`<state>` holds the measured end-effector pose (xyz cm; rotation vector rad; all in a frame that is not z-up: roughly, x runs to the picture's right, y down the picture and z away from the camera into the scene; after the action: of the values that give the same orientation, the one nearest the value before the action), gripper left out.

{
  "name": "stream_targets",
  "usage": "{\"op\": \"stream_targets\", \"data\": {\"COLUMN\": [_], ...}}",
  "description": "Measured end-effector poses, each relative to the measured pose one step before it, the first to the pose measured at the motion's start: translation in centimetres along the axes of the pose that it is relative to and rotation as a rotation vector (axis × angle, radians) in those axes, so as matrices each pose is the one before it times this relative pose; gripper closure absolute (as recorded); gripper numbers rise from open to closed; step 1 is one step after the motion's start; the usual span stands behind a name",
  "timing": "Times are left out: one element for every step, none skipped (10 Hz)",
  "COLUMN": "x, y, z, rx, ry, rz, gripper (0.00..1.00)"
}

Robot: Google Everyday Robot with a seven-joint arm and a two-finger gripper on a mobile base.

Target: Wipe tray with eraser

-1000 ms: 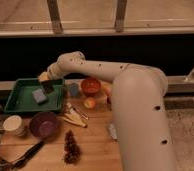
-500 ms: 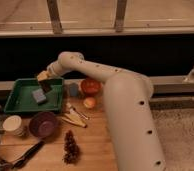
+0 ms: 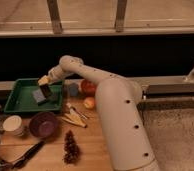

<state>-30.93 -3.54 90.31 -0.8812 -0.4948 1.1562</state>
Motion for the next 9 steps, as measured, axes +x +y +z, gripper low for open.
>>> {"op": "stream_targets", "data": {"x": [0.399,0.685,0.577,0.482,0.469,0.456,0.232,0.472,0.277], "y": [-0.081,-0.344,-0.382,-0.399,-0.256,-0.41,-0.279,-0.581,-0.321], "z": [0.461,0.51,0.403,0.301,0.381,0.165,0.005,0.044,0.061], "rx": [-0.00326,-0.00349,-0.00117,-0.00088,-0.00273,-0.00001,0.0029,0.00617,0.00483], "ry": [0.00816,0.01069,0.00867,0.00751,0.00715,0.00448,0.0014,0.00298,0.00293], "rz": [0.01093,0.01809,0.01224,0.0124,0.01137,0.01266,0.00679,0.01353,0.00637], "gripper": [1.0,1.0,1.0,1.0,1.0,1.0,1.0,1.0,1.0]}}
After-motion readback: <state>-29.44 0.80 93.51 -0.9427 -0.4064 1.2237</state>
